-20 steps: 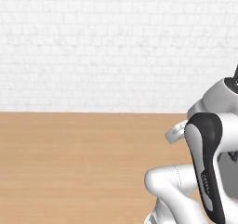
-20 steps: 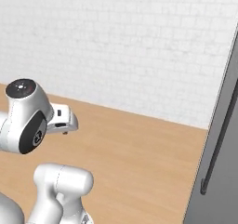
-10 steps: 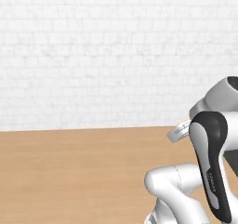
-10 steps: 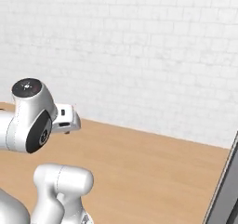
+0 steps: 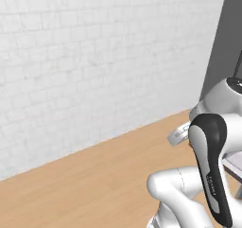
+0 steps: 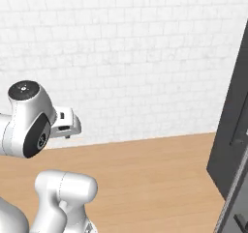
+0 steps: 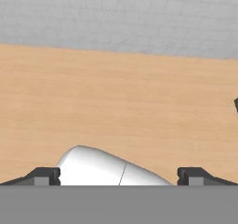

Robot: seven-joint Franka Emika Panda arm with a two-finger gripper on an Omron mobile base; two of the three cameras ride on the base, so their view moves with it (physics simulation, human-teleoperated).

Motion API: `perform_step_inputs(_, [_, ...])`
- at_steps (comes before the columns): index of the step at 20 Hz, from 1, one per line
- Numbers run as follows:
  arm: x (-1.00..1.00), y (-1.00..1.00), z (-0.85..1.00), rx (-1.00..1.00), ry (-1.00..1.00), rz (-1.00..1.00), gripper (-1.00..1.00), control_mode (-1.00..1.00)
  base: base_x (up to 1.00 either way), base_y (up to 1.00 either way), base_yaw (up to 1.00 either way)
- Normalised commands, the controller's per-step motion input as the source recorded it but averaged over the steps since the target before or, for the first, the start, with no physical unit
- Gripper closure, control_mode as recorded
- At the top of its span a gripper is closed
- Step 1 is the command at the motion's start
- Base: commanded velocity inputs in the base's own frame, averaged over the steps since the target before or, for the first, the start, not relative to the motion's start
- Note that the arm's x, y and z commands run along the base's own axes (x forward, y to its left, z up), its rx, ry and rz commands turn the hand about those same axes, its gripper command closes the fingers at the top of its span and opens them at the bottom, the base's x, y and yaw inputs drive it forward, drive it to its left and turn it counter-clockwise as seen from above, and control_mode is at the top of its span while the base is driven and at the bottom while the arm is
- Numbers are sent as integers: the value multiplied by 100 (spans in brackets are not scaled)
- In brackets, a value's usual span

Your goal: Place one onion and one chicken drumstick in each tupperware on the nearby counter, to pack two identical lunches.

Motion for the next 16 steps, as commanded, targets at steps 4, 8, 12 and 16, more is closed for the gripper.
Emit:
perform_step_inputs(4, [0, 0, 0, 0, 0, 0, -100, 100, 36, 41, -89])
perform_step_inputs(8, [0, 0, 0, 0, 0, 0, -100, 100, 60, 70, -77])
perform_step_inputs(12, [0, 0, 0, 0, 0, 0, -100, 100, 76, 94, -66])
perform_step_inputs(16, [0, 0, 0, 0, 0, 0, -100, 100, 76, 88, -69])
